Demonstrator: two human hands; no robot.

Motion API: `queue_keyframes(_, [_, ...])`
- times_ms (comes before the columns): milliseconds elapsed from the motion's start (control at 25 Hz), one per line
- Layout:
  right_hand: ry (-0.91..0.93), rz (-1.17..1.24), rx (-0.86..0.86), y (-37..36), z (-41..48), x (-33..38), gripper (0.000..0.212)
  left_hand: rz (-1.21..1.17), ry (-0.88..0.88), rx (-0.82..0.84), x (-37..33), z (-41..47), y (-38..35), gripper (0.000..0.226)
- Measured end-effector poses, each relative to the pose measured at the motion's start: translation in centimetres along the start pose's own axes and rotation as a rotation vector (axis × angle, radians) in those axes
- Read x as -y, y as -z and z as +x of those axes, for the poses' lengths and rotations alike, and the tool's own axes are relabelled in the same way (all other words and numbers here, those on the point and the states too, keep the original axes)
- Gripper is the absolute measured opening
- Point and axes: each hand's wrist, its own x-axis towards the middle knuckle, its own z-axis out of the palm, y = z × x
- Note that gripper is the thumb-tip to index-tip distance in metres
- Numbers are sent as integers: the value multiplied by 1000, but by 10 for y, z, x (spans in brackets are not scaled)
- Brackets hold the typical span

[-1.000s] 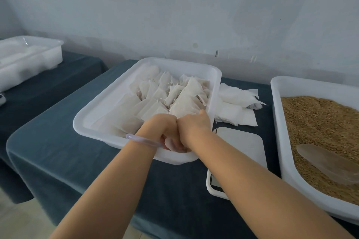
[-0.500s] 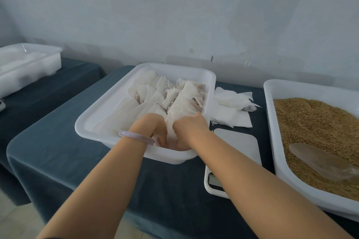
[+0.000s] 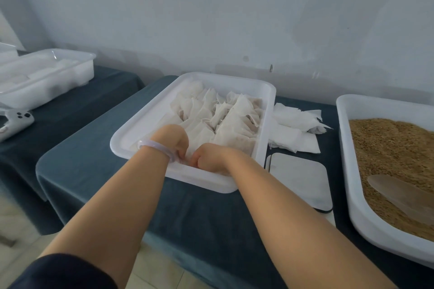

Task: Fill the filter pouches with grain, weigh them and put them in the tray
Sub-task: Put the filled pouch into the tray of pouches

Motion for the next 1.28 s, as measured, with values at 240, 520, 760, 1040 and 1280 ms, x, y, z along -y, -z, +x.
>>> queue_keyframes(240, [-42, -47, 84, -5, 13, 1, 41, 258, 82, -286, 21, 2, -7, 14])
queue_keyframes(520, [36, 217, -341, 18, 10, -12, 28, 126, -95, -647, -26, -7, 9, 21])
queue_keyframes(760, [-210, 123, -952, 77, -23, -101, 24, -348, -657, -550, -98, -21, -3, 6])
queue_keyframes(1040, [-460, -272, -547, 56, -26, -180, 35, -423, -714, -583, -127, -22, -33, 14])
queue_keyframes(1280, [-542, -355, -545, 55, -17, -182, 16, -470, -706, -637, -122, -20, -42, 13])
